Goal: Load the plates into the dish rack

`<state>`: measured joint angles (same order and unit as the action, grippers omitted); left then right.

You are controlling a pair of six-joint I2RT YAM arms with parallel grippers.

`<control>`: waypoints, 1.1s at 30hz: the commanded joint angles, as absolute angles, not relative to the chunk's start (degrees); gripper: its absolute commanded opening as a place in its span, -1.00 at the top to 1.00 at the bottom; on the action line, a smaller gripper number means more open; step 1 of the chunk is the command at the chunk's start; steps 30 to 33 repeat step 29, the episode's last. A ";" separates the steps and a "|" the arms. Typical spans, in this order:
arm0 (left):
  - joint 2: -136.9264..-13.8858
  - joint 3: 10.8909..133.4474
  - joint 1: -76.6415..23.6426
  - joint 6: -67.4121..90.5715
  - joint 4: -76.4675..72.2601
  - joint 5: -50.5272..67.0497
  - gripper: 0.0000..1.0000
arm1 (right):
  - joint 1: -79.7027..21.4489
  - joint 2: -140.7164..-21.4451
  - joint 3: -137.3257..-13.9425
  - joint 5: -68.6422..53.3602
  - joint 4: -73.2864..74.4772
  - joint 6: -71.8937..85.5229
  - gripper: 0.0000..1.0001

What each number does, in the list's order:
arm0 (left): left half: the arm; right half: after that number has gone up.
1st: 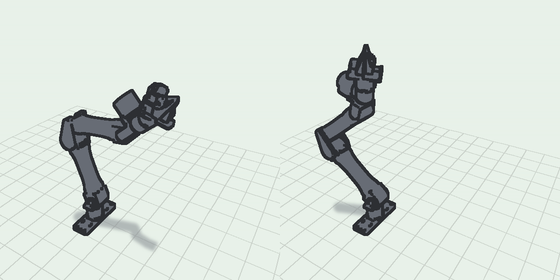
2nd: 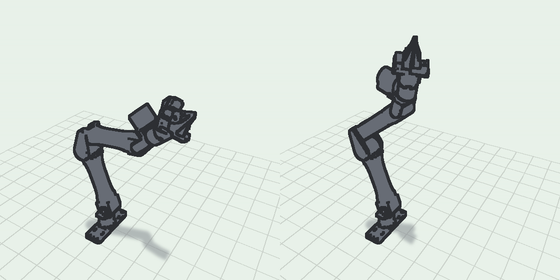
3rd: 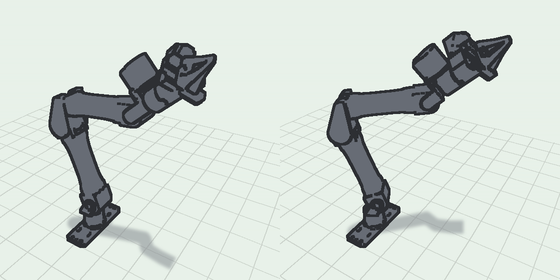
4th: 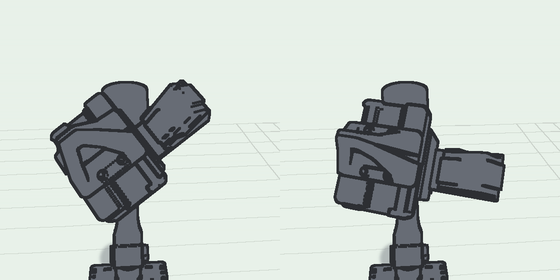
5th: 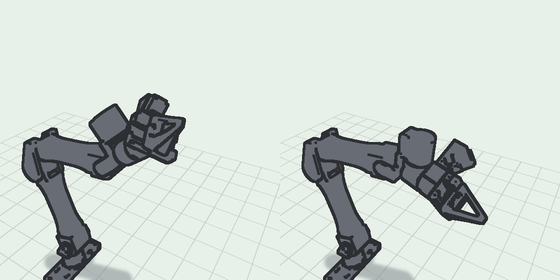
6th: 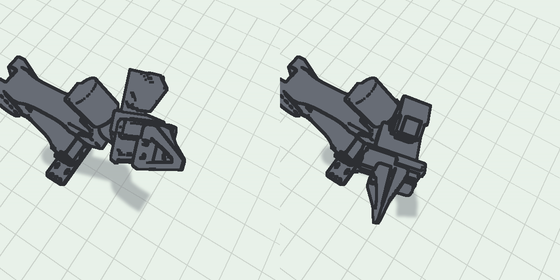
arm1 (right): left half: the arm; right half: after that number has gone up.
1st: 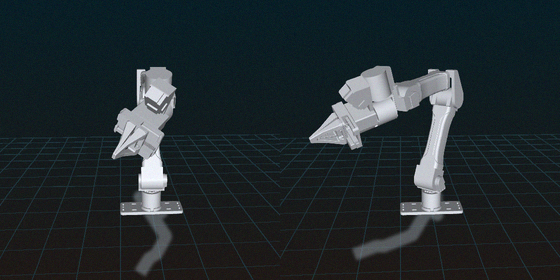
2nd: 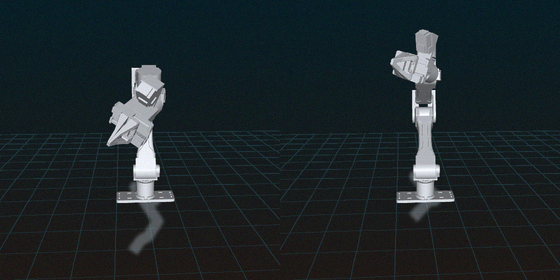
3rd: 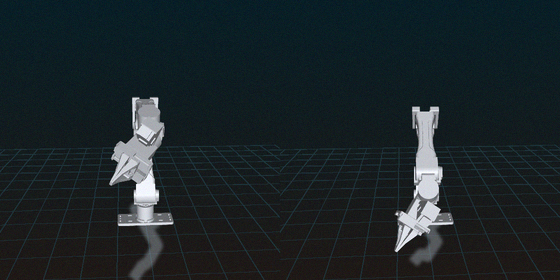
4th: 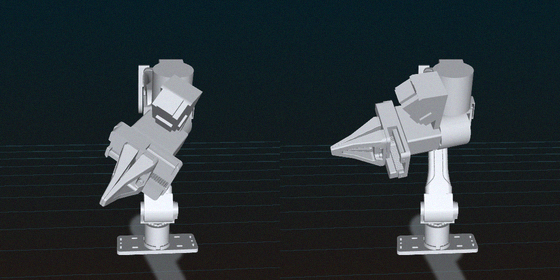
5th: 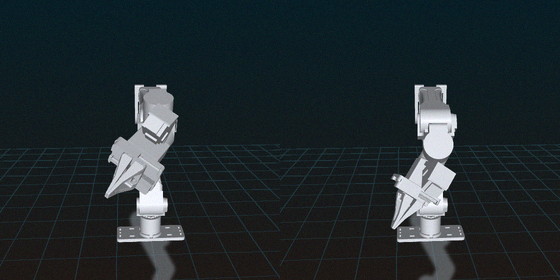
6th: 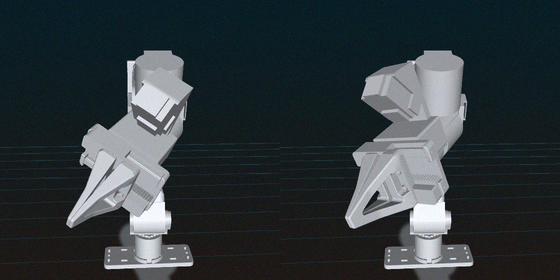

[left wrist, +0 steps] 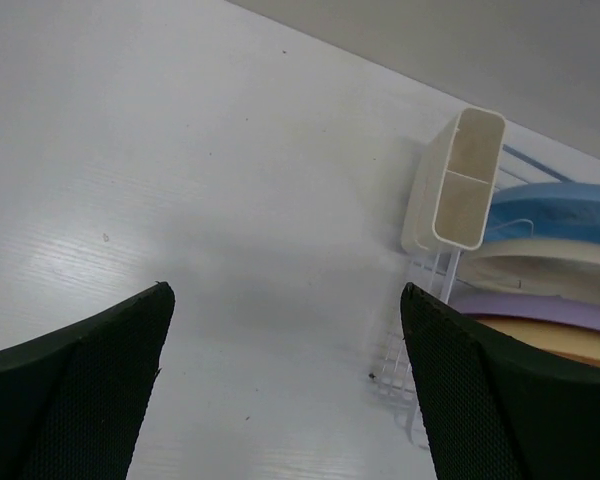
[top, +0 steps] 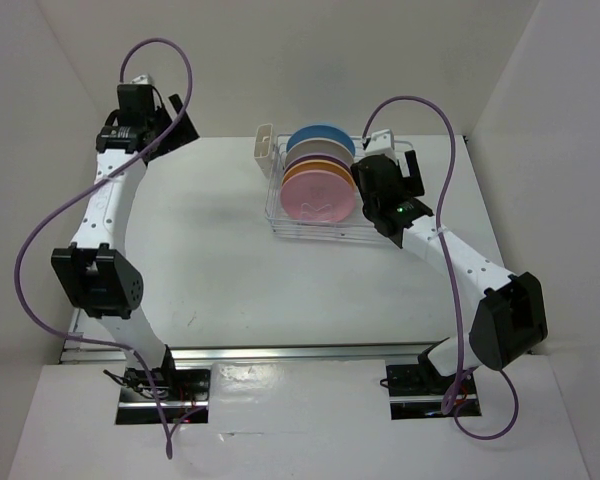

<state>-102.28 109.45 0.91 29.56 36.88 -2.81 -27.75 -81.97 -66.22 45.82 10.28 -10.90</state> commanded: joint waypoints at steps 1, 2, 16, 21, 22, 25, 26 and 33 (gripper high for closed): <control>-91.25 104.62 -0.18 25.14 26.48 -4.82 -0.98 | -27.42 -81.91 -69.60 47.63 10.20 -9.84 -1.00; -89.32 102.94 -1.05 24.27 24.19 -5.88 -0.98 | -27.42 -81.91 -70.48 47.64 10.20 -9.84 -1.00; -86.40 97.73 -4.83 14.95 15.65 -11.16 -0.98 | -30.41 -86.84 -101.42 49.75 -4.50 -32.80 -1.00; -87.54 98.96 -4.83 14.33 15.64 -11.69 -0.98 | -31.11 -89.12 -103.11 55.68 5.73 -23.73 -1.00; -87.54 98.96 -5.36 14.33 15.64 -11.69 -0.98 | -31.64 -89.12 -101.62 57.20 4.67 -24.60 -1.00; -87.54 97.65 -5.36 14.33 15.64 -11.69 -0.98 | -31.64 -88.60 -98.81 59.41 -0.34 -28.90 -1.00; -87.54 97.65 -5.36 14.33 15.64 -11.69 -0.98 | -31.64 -88.59 -98.18 59.41 -1.05 -30.22 -1.00; -88.15 97.65 -5.89 13.80 15.64 -12.39 -0.98 | -30.50 -87.64 -96.69 61.08 -3.86 -30.94 -1.00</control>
